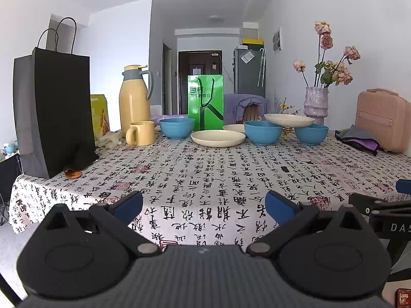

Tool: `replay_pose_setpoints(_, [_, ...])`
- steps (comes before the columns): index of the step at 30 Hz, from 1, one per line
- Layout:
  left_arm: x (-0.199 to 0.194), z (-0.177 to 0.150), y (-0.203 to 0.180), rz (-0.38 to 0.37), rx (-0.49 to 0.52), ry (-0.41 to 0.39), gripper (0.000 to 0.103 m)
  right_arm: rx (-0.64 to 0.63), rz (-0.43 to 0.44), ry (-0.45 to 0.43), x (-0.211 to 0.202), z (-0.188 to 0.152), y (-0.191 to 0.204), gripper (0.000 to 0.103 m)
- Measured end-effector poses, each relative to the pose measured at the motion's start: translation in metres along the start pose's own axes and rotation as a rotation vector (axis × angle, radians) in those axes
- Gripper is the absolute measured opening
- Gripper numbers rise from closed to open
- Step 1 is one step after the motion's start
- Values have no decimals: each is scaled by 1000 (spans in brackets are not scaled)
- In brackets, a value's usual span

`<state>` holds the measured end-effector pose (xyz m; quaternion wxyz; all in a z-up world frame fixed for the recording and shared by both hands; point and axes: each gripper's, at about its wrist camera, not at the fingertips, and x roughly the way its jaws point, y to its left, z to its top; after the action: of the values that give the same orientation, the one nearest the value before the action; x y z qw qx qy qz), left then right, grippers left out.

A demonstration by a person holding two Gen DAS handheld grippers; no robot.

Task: Organize plates and bowls

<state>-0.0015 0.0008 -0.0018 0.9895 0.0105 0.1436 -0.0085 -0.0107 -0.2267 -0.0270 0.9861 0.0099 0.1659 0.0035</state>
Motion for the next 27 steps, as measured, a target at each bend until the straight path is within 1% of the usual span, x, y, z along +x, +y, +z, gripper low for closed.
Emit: replay_pose_setpoints(27, [0,-3,0,-1,1,-8,103,22,-11,4,2,1,-2,103])
